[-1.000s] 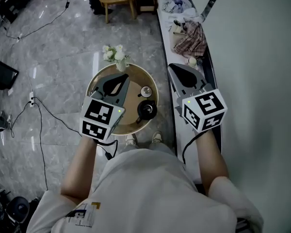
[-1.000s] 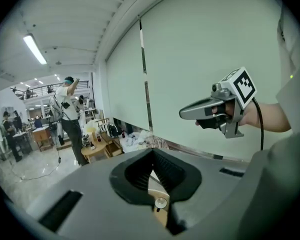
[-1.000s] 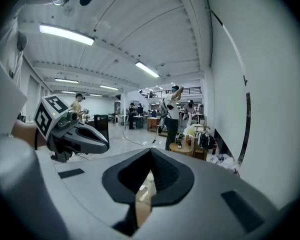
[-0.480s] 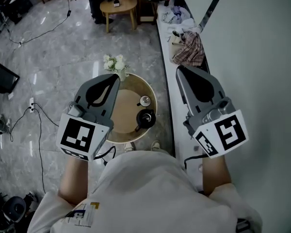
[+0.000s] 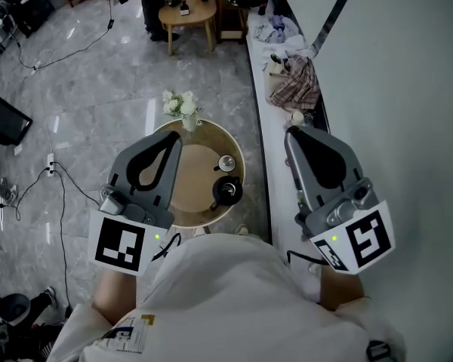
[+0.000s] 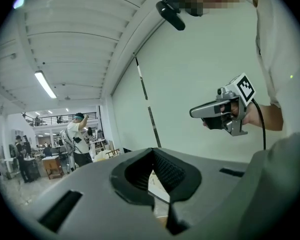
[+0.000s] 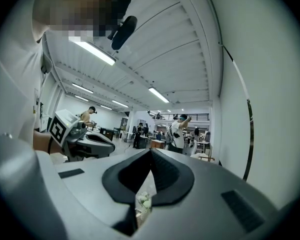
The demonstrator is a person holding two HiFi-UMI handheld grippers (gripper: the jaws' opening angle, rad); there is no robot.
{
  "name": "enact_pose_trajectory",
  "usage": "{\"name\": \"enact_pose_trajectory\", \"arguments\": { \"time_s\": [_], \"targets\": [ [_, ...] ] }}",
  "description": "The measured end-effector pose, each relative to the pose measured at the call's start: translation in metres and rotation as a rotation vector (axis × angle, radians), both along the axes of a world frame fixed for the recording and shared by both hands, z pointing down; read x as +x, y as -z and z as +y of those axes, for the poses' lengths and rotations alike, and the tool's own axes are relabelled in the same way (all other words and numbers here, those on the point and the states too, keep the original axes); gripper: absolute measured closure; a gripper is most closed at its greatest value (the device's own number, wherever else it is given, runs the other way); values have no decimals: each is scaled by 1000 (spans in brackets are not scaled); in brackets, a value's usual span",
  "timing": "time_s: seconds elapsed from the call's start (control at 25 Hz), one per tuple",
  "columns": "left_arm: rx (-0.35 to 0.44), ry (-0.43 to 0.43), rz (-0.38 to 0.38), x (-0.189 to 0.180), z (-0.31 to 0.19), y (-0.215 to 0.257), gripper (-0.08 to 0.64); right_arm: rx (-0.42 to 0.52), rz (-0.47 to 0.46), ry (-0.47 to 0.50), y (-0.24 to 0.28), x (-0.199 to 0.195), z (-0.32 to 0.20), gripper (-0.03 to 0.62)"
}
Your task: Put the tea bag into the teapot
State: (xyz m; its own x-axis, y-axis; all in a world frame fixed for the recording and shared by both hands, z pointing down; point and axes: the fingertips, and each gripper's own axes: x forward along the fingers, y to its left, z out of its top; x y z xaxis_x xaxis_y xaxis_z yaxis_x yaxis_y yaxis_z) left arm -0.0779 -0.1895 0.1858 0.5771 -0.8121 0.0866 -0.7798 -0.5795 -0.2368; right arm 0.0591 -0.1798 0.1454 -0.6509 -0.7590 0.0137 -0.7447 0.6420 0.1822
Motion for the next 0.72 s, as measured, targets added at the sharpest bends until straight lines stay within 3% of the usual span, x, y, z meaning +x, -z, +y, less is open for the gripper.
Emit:
{"name": "enact_pose_trajectory", "arguments": {
  "time_s": [0.12,0.72],
  "targets": [
    [-3,-7,-41,5,4,-10,552,-16,33,-7,-15,2,0,586],
    [-74,-40,-24,21,9,-24,552,-83,30,-18,-38,10,5,586]
  ]
}}
